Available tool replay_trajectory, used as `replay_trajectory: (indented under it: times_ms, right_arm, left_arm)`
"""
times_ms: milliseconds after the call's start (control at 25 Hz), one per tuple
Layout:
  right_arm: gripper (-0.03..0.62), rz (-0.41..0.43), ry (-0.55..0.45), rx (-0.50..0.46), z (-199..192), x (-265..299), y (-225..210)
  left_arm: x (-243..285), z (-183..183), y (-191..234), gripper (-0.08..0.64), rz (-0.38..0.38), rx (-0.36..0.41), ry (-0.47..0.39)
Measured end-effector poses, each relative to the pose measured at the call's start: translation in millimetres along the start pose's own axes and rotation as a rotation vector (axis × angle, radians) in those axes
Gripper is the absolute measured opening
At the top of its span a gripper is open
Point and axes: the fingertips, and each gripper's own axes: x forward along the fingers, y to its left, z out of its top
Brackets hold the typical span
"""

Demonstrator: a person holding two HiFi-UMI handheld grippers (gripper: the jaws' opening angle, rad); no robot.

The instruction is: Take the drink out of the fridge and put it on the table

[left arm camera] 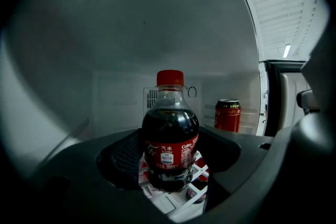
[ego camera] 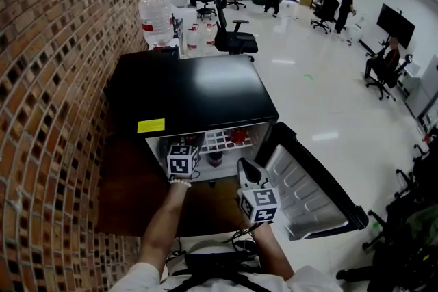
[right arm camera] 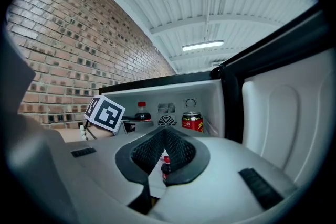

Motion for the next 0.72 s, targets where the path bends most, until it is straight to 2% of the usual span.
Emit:
replay_trajectory:
  times_ms: [720]
  right_arm:
    - [0.015, -0.01, -0.013, 0.007, 4.5, -8.7, -1.2]
  left_arm:
    - [-8.1, -0.2, 0.2, 0.301, 0.028, 0.0, 0.006]
